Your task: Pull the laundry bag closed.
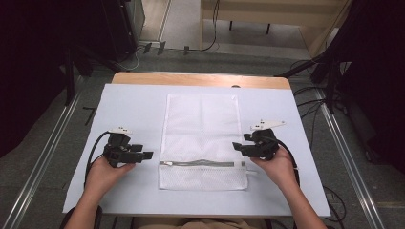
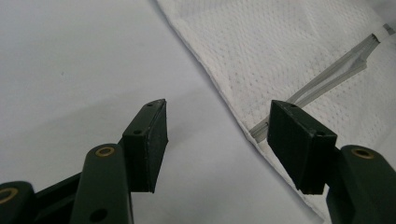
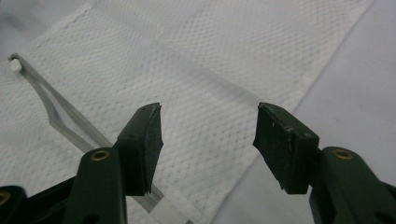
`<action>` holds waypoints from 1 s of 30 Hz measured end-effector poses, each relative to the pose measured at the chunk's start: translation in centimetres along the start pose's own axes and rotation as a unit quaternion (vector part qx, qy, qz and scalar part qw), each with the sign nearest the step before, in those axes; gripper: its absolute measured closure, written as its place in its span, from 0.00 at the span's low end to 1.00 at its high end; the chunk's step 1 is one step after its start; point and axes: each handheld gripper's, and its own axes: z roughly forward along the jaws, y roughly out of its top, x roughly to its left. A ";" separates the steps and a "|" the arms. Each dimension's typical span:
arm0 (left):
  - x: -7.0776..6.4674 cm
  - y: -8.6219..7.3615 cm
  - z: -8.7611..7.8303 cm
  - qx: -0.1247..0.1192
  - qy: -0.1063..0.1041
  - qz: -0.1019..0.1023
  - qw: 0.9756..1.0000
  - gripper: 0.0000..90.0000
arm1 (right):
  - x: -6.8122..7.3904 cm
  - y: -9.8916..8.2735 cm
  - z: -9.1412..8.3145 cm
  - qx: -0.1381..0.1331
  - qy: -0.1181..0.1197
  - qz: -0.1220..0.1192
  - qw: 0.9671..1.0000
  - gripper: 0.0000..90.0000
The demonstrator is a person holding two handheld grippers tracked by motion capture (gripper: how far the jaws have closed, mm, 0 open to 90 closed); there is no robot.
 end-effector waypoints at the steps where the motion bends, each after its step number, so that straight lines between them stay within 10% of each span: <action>1: 0.0 0.0 0.0 0.000 0.000 0.000 1.000 0.43 | 0.0 0.0 0.0 0.000 0.000 0.000 1.000 0.49; 30: -0.6 -1.3 -1.0 -0.023 0.006 0.006 1.000 0.39 | 4.8 1.9 2.8 0.024 0.070 -0.062 0.995 0.58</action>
